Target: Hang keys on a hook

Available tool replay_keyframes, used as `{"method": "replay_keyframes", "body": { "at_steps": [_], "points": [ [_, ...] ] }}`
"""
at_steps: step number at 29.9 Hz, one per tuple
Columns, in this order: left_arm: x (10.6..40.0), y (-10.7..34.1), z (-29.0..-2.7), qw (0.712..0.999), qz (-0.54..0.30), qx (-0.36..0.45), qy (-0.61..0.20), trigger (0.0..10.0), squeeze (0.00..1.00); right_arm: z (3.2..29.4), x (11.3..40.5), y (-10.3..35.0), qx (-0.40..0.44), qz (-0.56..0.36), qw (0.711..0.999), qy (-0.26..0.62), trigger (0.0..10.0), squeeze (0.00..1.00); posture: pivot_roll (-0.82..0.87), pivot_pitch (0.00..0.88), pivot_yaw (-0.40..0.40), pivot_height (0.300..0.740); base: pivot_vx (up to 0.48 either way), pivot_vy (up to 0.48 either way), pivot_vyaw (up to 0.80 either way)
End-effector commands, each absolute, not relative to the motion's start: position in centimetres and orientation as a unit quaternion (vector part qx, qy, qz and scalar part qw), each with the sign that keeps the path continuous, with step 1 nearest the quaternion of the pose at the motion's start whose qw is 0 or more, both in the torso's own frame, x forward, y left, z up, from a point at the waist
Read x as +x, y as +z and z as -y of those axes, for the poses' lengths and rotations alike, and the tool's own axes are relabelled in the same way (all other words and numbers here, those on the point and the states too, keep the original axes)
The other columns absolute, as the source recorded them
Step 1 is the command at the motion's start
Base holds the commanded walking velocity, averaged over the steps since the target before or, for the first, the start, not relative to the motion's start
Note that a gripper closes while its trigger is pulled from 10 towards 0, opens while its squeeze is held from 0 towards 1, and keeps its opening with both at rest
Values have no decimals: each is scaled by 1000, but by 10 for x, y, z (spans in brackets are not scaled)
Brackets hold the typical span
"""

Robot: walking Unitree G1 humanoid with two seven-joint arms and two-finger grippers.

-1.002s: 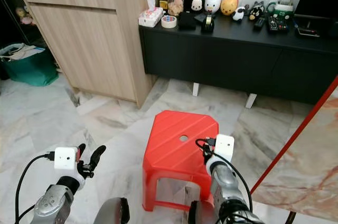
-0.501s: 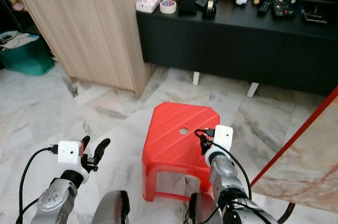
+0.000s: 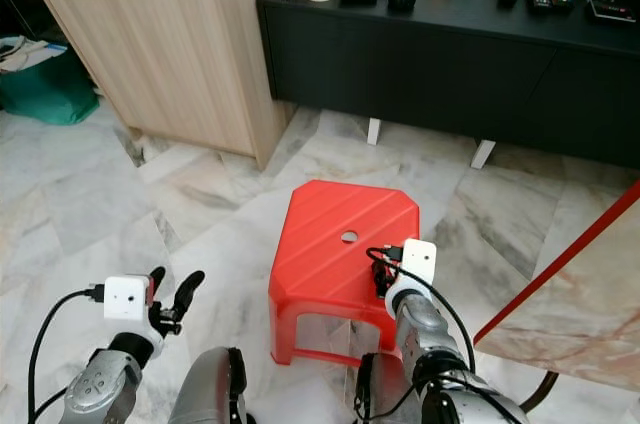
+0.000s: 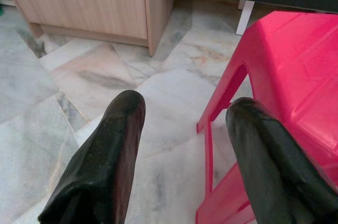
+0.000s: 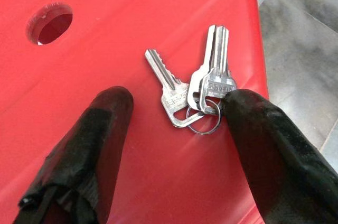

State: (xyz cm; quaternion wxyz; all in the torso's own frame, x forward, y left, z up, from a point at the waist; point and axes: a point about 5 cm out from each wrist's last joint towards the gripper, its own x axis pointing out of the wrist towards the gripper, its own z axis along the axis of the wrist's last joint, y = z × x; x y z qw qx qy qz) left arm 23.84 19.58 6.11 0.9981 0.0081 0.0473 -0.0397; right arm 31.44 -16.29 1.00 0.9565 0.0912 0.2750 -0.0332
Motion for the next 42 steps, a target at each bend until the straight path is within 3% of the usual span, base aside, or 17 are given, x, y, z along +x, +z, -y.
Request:
{"method": "replay_keyframes", "body": {
  "at_steps": [1, 13, 14, 15, 16, 42],
  "points": [
    [234, 57, -196, 997, -61, 8, -38, 10000, 0, 163, 309, 4, 95, -291, 951, -37, 10000, 0, 93, 197, -6, 598, 0, 0, 0],
    [233, 58, -196, 997, -67, 10, -40, 10000, 0, 163, 312, 7, 110, -275, 955, -34, 10000, 0, 96, 203, 0, 598, 0, 0, 0],
    [233, 58, -196, 997, -68, 11, -40, 10000, 0, 162, 312, 8, 110, -273, 955, -31, 6353, 0, 97, 203, 2, 598, 0, 0, 0],
    [233, 57, -196, 997, -69, 11, -39, 10000, 0, 161, 313, 8, 108, -272, 956, -28, 667, 0, 97, 204, 2, 598, 0, 0, 0],
    [232, 57, -196, 997, -70, 11, -40, 10000, 0, 161, 313, 8, 107, -272, 956, -27, 0, 0, 97, 204, 2, 598, 0, 0, 0],
    [234, 53, -201, 996, -80, 11, -38, 10000, 0, 158, 312, 8, 107, -268, 957, -18, 0, 0, 96, 195, 8, 598, 0, 0, 0]
  ]
}}
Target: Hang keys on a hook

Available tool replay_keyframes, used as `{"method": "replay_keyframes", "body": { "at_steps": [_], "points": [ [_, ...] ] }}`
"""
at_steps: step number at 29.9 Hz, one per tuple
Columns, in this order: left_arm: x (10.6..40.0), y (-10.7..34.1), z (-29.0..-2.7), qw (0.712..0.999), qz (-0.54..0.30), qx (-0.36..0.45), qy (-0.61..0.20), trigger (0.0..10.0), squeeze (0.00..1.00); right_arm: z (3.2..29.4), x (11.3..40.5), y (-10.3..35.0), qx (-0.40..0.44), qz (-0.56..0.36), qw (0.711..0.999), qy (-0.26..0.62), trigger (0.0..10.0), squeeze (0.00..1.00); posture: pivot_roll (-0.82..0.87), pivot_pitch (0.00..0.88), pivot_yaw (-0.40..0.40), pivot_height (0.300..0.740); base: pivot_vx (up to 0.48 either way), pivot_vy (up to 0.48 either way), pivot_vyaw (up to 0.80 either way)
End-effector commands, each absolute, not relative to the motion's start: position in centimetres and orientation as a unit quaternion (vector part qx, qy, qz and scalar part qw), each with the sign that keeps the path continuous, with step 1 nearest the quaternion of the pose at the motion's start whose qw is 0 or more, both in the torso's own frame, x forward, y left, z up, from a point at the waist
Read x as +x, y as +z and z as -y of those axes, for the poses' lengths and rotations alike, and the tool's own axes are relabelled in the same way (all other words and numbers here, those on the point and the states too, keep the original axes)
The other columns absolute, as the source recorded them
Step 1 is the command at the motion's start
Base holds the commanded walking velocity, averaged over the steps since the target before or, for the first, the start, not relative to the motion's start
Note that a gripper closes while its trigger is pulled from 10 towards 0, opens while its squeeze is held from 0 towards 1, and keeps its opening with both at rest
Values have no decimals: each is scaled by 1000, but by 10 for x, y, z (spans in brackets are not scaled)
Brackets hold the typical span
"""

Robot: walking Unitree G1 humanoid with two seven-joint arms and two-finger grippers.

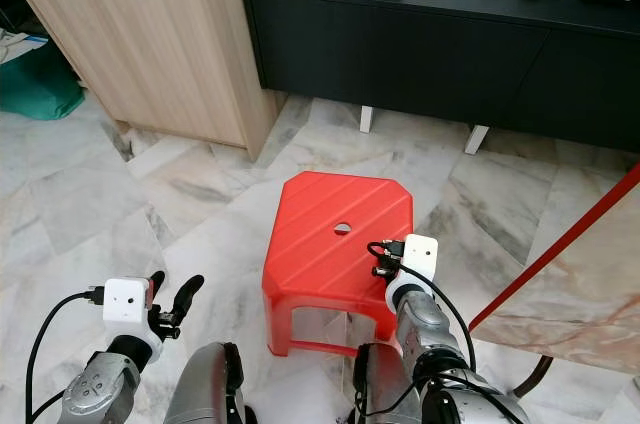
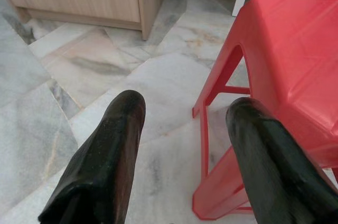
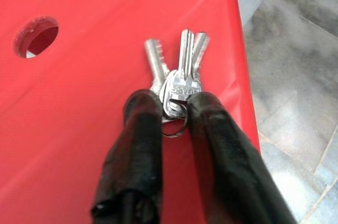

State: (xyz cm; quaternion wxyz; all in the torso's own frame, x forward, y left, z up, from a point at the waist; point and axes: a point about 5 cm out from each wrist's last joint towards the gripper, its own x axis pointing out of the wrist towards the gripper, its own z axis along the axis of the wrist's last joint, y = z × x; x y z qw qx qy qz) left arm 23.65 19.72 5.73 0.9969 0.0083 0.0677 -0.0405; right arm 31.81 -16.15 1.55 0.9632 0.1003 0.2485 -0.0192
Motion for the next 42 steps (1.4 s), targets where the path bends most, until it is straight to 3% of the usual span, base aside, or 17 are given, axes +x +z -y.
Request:
{"method": "replay_keyframes", "body": {
  "at_steps": [1, 30, 31, 32, 33, 42],
  "points": [
    [235, 53, -201, 996, -81, 11, -38, 10000, 0, 158, 312, 8, 107, -268, 957, -18, 0, 0, 95, 193, 8, 598, 0, 0, 0],
    [259, 45, -213, 997, -80, 15, -13, 10000, 0, 150, 328, 35, 92, -164, 982, 13, 0, 0, 77, 65, -2, 598, 0, 0, 0],
    [259, 43, -214, 997, -82, 11, -8, 10000, 0, 149, 327, 35, 91, -156, 983, 15, 3608, 0, 72, 57, -2, 598, 0, 0, 0],
    [259, 42, -215, 996, -83, 9, -5, 10000, 0, 149, 326, 35, 93, -153, 984, 15, 3608, 0, 71, 53, -2, 598, 0, 0, 0],
    [260, 41, -216, 996, -85, 8, -3, 10000, 0, 149, 325, 35, 95, -149, 984, 15, 10000, 0, 68, 46, -3, 598, 0, 0, 0],
    [262, 32, -216, 996, -91, 3, 3, 10000, 0, 154, 312, 26, 90, -140, 986, 12, 10000, 0, 53, 0, -6, 598, 0, 0, 0]
  ]
}}
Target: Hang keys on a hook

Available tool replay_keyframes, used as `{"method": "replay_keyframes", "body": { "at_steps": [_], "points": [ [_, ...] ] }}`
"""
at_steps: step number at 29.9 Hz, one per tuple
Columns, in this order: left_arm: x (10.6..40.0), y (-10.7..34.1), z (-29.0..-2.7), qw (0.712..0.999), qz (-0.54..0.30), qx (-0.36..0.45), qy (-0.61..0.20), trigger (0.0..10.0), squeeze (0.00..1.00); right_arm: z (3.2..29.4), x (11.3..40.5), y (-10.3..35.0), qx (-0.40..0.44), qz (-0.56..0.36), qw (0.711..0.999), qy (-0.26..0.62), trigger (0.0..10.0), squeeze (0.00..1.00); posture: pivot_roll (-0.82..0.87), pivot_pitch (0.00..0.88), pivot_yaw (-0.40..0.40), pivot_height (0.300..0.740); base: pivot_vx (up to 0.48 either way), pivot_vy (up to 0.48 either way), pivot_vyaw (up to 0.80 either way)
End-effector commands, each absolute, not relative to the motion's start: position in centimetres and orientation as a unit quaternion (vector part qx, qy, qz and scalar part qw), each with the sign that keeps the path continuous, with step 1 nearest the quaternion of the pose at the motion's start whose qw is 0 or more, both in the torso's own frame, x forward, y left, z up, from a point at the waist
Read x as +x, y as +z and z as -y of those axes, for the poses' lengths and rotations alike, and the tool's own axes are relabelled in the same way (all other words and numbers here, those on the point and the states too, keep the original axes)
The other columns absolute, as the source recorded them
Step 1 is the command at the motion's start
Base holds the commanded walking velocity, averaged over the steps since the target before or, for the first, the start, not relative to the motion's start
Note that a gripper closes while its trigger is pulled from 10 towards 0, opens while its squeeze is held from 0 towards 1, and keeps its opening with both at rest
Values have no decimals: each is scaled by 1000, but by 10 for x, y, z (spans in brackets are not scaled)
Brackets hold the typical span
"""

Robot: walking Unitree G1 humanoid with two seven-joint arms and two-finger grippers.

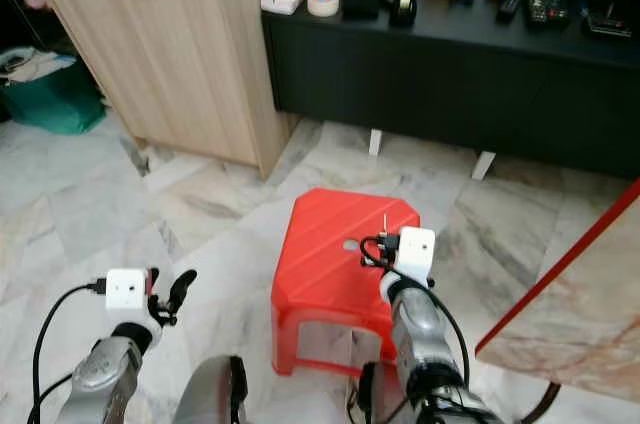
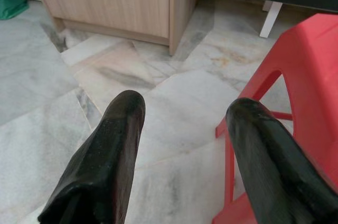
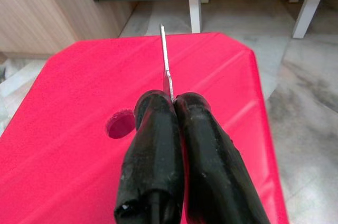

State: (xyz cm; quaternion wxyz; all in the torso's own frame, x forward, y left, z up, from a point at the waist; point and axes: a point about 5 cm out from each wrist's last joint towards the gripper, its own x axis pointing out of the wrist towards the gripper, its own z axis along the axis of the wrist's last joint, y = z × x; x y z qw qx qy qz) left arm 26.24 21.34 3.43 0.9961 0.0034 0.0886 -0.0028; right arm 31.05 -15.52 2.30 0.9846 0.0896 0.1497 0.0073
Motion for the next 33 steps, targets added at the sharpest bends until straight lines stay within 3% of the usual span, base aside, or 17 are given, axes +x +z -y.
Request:
{"method": "replay_keyframes", "body": {
  "at_steps": [1, 21, 33],
  "points": [
    [262, 31, -216, 996, -91, 3, 4, 10000, 0, 154, 311, 25, 88, -143, 986, 11, 10000, 0, 53, 0, -8, 602, 0, 0, 0],
    [265, 26, -217, 996, -87, -1, 8, 10000, 0, 159, 308, 21, 73, -167, 983, 17, 10000, 0, 51, 0, -22, 737, 0, 0, 0],
    [265, 29, -219, 997, -78, 4, 5, 10000, 0, 160, 308, 17, 47, -205, 977, 37, 10000, 0, 53, 0, -28, 740, 0, 0, 0]
  ]
}}
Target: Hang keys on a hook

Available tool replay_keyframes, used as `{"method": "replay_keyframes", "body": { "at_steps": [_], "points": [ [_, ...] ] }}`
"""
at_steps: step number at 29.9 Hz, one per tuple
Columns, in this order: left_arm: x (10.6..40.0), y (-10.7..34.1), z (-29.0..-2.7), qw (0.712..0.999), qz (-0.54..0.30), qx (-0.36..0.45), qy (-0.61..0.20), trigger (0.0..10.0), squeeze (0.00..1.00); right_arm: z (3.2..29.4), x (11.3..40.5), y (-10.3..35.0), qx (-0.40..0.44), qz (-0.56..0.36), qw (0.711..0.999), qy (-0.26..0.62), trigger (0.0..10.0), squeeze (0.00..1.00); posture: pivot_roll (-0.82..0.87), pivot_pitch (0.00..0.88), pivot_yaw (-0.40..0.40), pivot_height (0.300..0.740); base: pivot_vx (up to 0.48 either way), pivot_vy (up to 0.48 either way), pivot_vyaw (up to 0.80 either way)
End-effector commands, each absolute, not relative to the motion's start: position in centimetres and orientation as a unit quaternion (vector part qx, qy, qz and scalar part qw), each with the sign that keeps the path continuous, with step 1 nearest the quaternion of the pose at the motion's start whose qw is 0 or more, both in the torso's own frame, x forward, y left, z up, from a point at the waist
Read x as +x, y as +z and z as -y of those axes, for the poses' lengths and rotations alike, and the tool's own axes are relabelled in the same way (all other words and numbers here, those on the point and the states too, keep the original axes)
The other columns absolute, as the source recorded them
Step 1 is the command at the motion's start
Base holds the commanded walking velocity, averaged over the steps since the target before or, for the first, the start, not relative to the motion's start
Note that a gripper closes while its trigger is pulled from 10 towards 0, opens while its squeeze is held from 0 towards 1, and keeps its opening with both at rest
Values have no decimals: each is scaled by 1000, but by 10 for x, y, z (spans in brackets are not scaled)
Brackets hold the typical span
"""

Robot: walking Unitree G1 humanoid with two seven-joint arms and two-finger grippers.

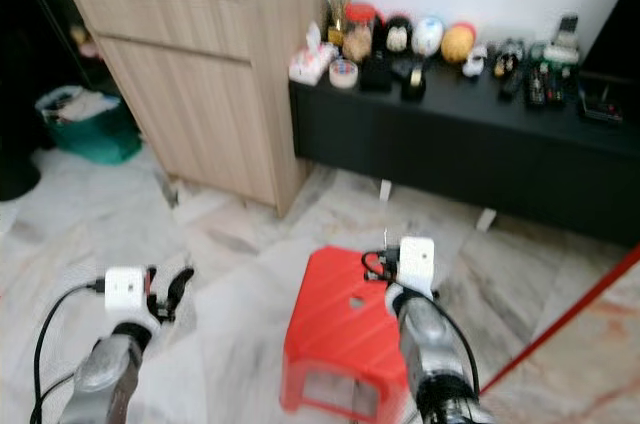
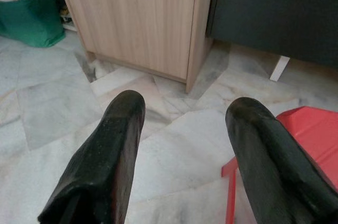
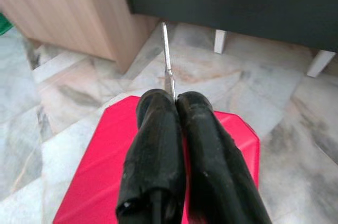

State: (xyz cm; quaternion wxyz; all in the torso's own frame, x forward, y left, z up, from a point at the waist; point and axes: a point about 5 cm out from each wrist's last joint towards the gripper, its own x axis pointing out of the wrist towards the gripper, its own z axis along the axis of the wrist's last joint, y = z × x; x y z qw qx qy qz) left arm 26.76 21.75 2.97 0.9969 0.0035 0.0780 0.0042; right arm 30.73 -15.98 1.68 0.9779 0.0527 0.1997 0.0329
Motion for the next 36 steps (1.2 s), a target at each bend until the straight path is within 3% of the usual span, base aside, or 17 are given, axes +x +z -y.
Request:
{"method": "replay_keyframes", "body": {
  "at_steps": [1, 10, 24, 36],
  "points": [
    [265, 29, -219, 997, -78, 4, 5, 10000, 0, 160, 308, 17, 46, -207, 977, 37, 10000, 0, 53, 0, -30, 740, 0, 0, 0],
    [261, 28, -213, 997, -75, -3, -12, 10000, 0, 164, 299, 2, 24, -266, 963, 22, 10000, 0, 55, 0, -31, 740, 0, 0, 0],
    [260, 28, -212, 997, -75, -7, -13, 10000, 0, 172, 301, 5, 53, -255, 965, -31, 10000, 0, 58, 0, -29, 740, 0, 0, 0],
    [259, 29, -213, 997, -72, -9, -12, 10000, 0, 178, 302, 6, 63, -253, 963, -65, 10000, 0, 63, 0, -28, 740, -263, 0, 0]
  ]
}}
